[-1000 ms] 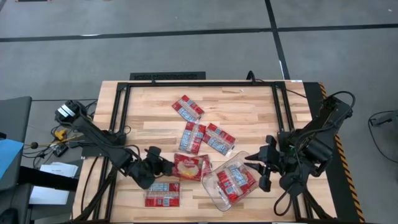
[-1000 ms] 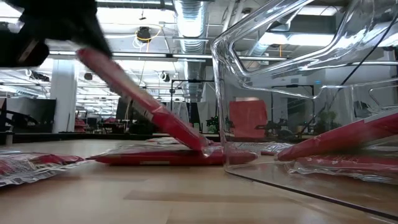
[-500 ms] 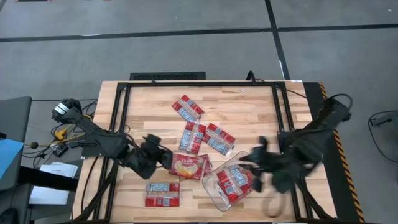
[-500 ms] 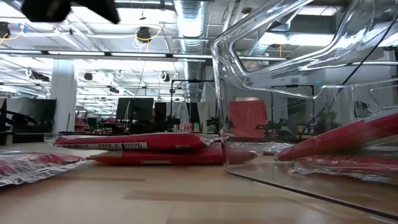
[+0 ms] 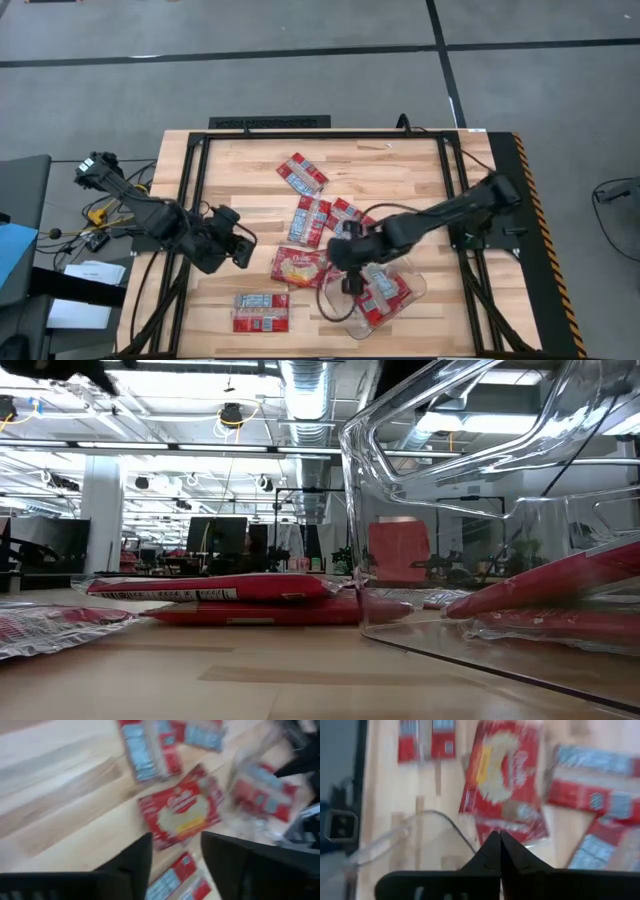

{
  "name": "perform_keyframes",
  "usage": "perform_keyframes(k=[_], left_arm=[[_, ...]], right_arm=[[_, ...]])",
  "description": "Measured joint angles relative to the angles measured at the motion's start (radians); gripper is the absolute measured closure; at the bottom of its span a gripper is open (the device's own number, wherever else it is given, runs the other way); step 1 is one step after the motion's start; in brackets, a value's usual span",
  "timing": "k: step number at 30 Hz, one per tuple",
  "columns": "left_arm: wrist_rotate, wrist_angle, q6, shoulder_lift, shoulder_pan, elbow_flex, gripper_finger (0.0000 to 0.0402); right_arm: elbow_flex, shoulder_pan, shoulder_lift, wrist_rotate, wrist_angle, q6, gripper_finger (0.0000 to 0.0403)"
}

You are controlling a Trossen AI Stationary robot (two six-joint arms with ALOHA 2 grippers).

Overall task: Sort popcorn bags into baskets
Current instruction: Put the red popcorn bag into the transparent bin

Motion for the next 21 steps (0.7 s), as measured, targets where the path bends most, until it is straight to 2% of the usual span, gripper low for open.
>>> perform_keyframes(k=[4,8,14,19,21], left_arm=[[0.048,-0.012,-0.109,0.002,0.000,-0.086,0.0183],[0.070,0.126,-0.179,-0.012,-0.003,-0.232,0.0148],[0.056,0.460,-0.252,-0.020,0.006,-0.492,0.0141],[0.044,0.838,-0.293,-0.004,0.021,-0.678,0.0141],[0.047,0.923,-0.311,0.007,0.027,-0.725,0.0141]], right_arm=[[0.000,-0.047,0.092,-0.084,0.051,-0.031,0.0378],[-0.001,-0.067,0.165,-0.142,0.096,-0.055,0.0374],[-0.001,-0.077,0.219,-0.177,0.106,-0.070,0.0394],[0.001,-0.087,0.234,-0.192,0.126,-0.075,0.0379],[0.000,-0.088,0.241,-0.193,0.124,-0.075,0.0373]])
